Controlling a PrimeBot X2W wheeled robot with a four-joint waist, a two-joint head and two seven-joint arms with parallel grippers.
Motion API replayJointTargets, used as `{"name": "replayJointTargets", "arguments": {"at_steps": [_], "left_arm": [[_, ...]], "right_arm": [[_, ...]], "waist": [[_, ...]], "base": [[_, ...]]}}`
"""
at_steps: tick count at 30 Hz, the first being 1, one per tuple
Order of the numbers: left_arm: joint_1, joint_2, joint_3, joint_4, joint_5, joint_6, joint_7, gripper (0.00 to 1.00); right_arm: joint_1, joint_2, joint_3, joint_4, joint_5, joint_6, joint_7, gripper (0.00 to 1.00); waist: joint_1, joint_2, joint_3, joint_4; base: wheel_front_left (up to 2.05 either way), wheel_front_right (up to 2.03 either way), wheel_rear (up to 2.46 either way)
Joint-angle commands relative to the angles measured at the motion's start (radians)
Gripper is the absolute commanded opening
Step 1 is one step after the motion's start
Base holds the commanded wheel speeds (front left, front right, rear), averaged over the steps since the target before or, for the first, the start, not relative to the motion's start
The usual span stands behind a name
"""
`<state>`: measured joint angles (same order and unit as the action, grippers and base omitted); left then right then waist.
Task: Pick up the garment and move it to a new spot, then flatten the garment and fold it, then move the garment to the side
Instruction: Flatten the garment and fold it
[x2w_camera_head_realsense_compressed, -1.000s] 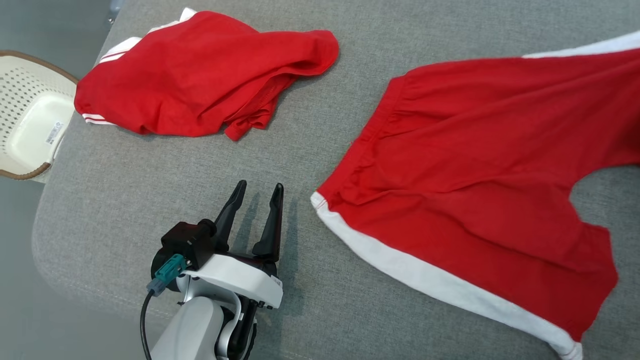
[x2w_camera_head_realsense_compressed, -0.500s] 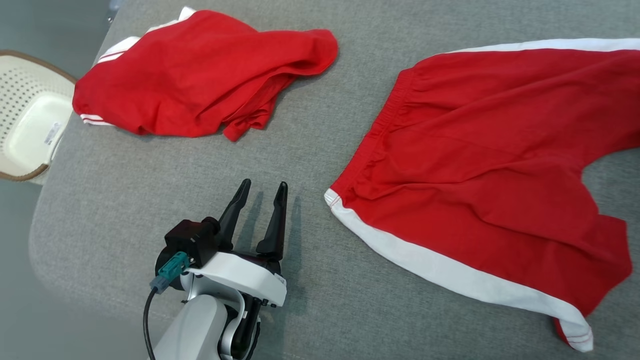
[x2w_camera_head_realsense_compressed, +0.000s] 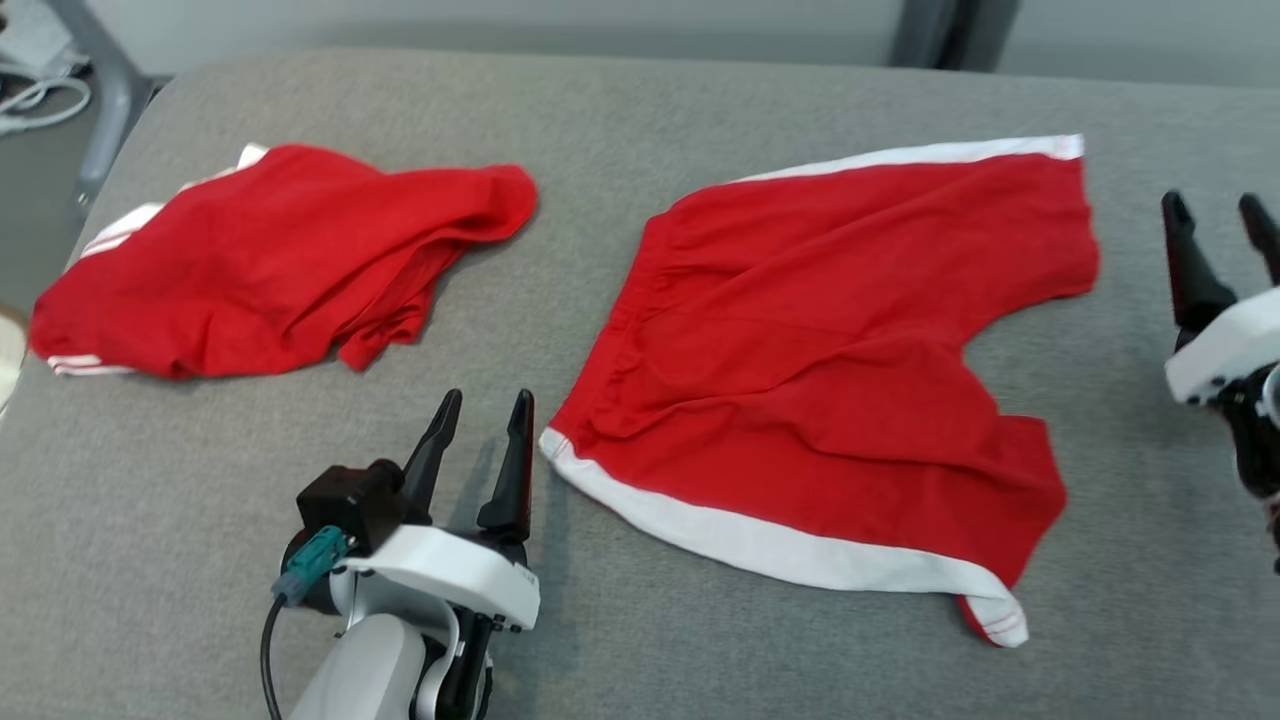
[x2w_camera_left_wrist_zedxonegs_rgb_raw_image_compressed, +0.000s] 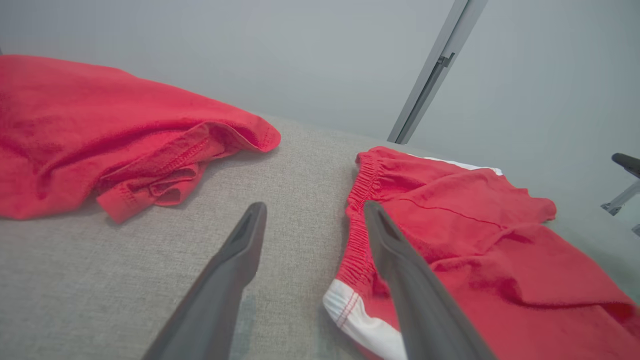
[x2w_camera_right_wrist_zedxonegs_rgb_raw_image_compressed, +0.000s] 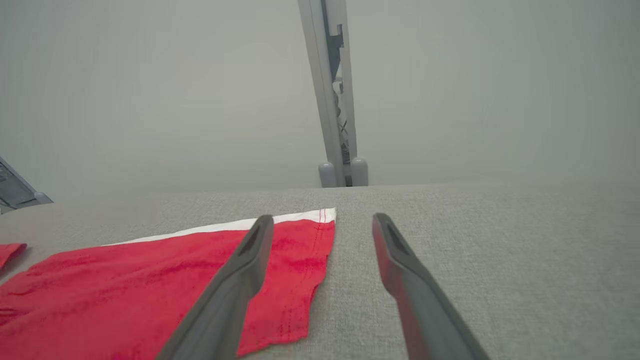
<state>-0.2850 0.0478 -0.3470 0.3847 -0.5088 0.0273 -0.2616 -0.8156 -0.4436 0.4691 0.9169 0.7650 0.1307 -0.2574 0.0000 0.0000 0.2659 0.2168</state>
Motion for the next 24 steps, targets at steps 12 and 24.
{"name": "replayJointTargets", "arguments": {"at_steps": [12,24], "left_arm": [[0.075,0.005,0.076,0.073,-0.006,-0.018,-0.004,1.0],[0.075,0.005,0.073,0.203,-0.038,-0.011,0.0,1.0]], "right_arm": [[0.428,0.172,-0.305,-0.377,-0.183,0.0,-0.008,1.0],[0.593,0.312,-0.399,-0.503,-0.294,0.0,-0.008,1.0]], "waist": [[0.0,0.0,-0.144,-0.15],[0.0,0.0,-0.161,-0.199]], "base": [[0.0,0.0,0.0],[0.0,0.0,0.0]]}}
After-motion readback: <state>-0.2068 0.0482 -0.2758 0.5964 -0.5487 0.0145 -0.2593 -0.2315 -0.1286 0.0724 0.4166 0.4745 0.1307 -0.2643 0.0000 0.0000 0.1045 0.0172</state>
